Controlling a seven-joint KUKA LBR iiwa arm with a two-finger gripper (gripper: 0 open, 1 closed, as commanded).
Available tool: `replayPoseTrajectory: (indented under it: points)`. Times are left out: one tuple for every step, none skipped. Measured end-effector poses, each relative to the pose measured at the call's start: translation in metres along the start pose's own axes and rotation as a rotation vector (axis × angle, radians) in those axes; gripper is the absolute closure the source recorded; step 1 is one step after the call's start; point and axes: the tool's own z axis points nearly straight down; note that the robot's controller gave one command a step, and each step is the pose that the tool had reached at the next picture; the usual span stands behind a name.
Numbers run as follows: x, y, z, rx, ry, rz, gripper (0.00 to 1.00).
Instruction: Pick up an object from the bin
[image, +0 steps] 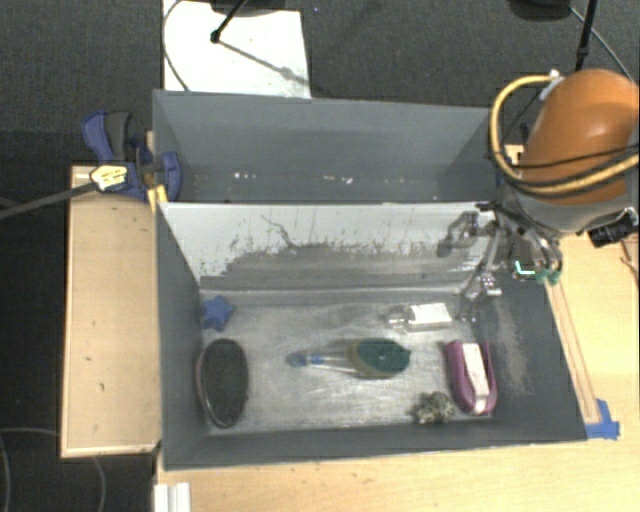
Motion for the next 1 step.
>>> replayPoseTrajectory:
  points:
    - [0.0437,0.0608,0.1216,-0.001,0.001,-0.237,0.0]
